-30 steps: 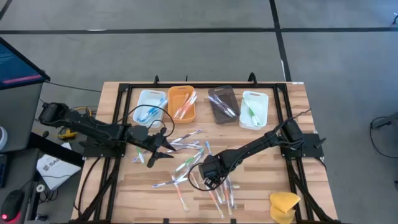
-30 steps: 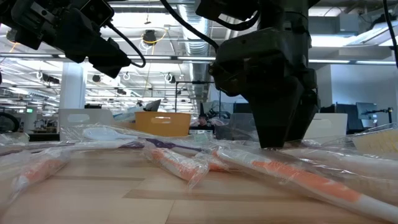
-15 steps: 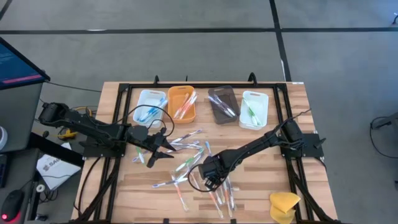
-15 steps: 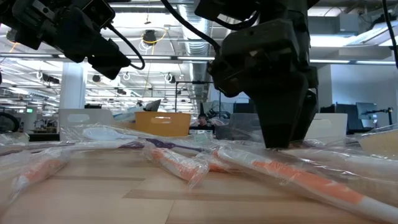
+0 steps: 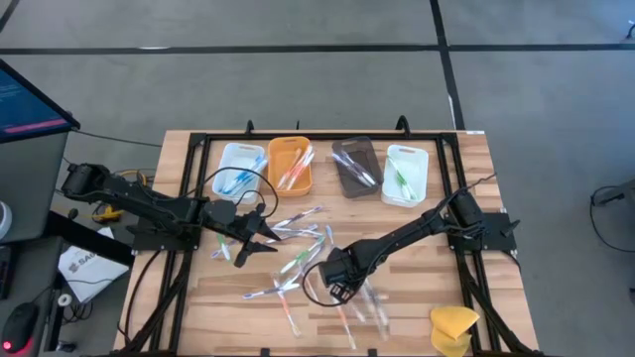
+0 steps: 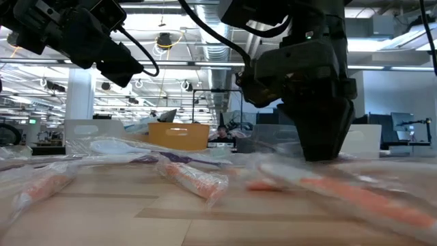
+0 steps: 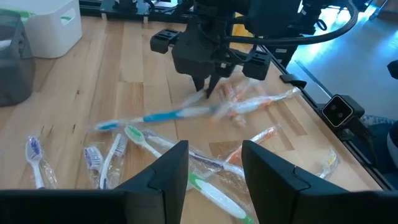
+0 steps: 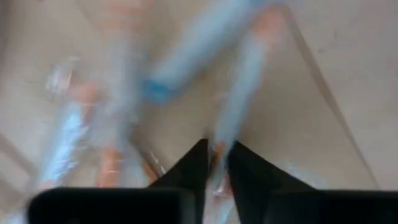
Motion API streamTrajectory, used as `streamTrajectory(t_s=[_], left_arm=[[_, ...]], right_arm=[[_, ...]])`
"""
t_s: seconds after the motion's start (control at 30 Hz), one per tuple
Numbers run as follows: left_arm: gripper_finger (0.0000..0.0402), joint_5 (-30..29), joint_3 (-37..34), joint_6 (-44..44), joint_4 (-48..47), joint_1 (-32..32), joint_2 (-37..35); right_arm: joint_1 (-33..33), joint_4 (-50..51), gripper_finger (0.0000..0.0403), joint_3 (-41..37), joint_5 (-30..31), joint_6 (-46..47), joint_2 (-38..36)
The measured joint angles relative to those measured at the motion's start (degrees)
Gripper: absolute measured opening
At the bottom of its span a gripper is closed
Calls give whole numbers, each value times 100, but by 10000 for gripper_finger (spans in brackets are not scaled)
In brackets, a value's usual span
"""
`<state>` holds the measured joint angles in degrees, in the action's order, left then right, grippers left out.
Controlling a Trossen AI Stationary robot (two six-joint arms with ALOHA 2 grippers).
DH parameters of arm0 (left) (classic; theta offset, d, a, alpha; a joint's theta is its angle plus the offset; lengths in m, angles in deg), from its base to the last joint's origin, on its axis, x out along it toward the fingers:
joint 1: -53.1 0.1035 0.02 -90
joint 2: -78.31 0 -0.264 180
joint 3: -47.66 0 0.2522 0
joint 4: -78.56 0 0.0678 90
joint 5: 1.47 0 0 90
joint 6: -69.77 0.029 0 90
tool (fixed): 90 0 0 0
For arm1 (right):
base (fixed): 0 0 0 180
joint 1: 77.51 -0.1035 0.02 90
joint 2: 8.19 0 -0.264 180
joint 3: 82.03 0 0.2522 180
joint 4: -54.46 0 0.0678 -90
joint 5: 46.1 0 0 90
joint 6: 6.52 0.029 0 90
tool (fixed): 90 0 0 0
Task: Pick & Place Toothbrushes
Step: Put the orange toothbrush into the yellow bin
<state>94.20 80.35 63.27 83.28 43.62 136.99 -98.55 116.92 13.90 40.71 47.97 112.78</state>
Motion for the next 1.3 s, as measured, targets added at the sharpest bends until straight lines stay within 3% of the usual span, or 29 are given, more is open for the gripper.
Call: streamTrajectory(t_s=[0.13, 0.33, 0.5, 0.77, 0.97, 1.17, 1.3], left_arm=[[145, 0, 0, 1, 1, 1, 0], [145, -2, 0, 21, 2, 2, 0], [145, -2, 0, 22, 0, 0, 0], [145, -2, 0, 449, 4, 0, 0], [145, -3, 0, 488, 14, 1, 0], [145, 83, 0, 484, 666, -130, 73], [145, 278, -89, 619, 1844, -442, 338]], right_arm=[[2, 68, 16, 0, 74, 46, 0], [2, 106, 43, 16, 166, 82, 2], [-19, 488, 15, 322, 383, -70, 38], [-95, 1743, 34, 1200, 1126, -148, 46], [-369, 2237, 14, 1847, 1570, 46, 46], [-1344, 2876, 15, 2516, 2661, 1109, 39], [-2089, 3054, 28, 2875, 3972, 1794, 35]])
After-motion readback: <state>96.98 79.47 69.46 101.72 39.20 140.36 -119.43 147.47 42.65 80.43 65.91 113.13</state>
